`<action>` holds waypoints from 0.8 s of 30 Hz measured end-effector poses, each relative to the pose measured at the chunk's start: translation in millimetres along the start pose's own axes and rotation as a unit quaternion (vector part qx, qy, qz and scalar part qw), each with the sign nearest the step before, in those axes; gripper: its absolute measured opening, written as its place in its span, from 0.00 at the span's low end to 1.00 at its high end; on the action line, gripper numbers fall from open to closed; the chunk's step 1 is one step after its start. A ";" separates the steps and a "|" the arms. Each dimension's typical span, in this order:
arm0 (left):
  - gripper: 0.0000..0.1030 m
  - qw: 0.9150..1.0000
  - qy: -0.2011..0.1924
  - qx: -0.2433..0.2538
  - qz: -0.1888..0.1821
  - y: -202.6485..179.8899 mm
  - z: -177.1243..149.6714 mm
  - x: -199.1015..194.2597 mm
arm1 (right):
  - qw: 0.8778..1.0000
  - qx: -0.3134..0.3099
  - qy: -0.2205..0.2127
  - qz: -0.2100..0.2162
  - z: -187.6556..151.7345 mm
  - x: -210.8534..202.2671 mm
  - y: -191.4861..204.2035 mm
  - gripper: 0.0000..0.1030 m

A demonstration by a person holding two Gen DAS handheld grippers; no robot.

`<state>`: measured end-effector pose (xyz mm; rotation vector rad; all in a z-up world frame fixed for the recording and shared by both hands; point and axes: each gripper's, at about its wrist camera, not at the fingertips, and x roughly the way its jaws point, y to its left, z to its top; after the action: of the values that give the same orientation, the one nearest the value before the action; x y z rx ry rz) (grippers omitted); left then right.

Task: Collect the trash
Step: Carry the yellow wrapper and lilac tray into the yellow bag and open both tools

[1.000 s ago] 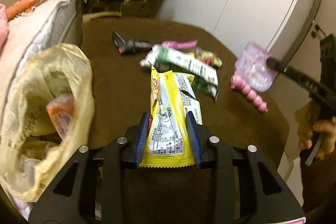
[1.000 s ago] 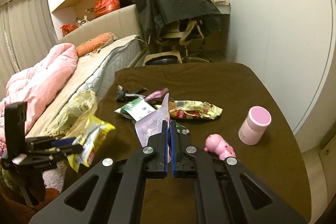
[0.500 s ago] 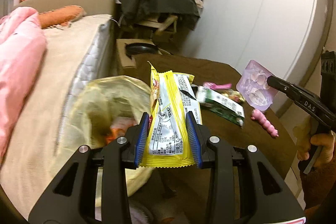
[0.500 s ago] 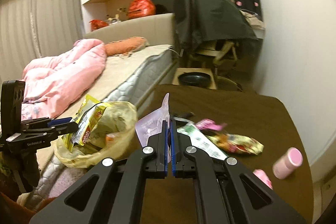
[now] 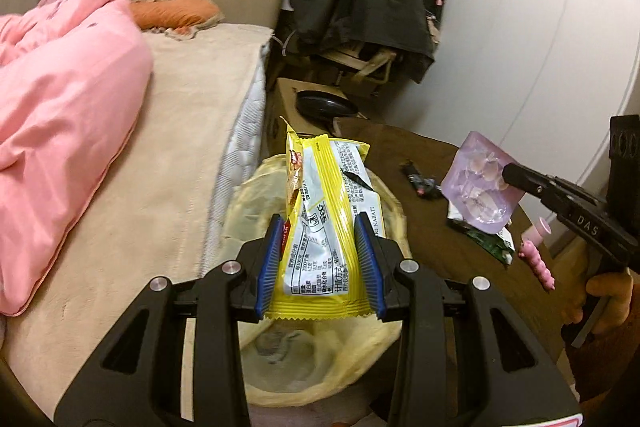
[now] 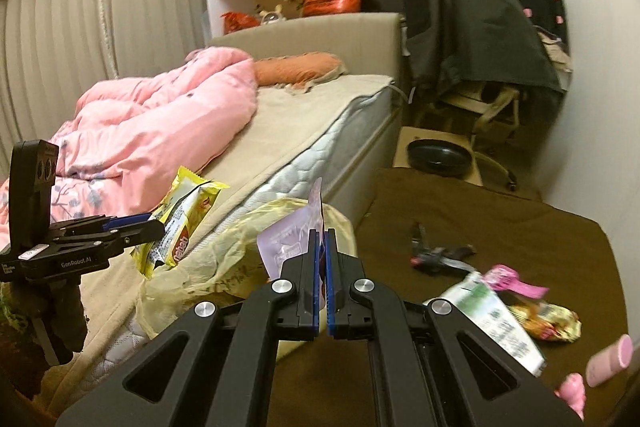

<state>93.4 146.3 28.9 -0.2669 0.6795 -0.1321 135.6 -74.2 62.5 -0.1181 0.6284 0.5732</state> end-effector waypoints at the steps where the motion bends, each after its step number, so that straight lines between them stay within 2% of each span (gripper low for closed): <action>1: 0.34 1.000 0.001 -0.005 0.000 4.3 -1.0 0.7 | 1.000 0.000 0.004 0.005 0.9 6.7 2.5 0.04; 6: 0.34 1.000 0.009 -0.021 -0.002 21.1 -4.5 8.1 | 0.999 -0.004 0.027 0.024 1.1 38.5 13.7 0.04; 14: 0.34 0.997 0.057 -0.047 -0.016 35.4 -17.0 46.7 | 0.997 -0.005 0.075 0.033 -15.4 89.3 23.5 0.04; 24: 0.38 0.995 0.083 -0.047 -0.030 32.6 -15.1 77.4 | 0.994 0.015 0.094 0.047 -32.9 105.2 7.9 0.04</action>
<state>144.6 158.5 -38.3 -0.3700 0.8440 -0.1807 183.6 -27.0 -25.2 -0.1147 0.8285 0.6476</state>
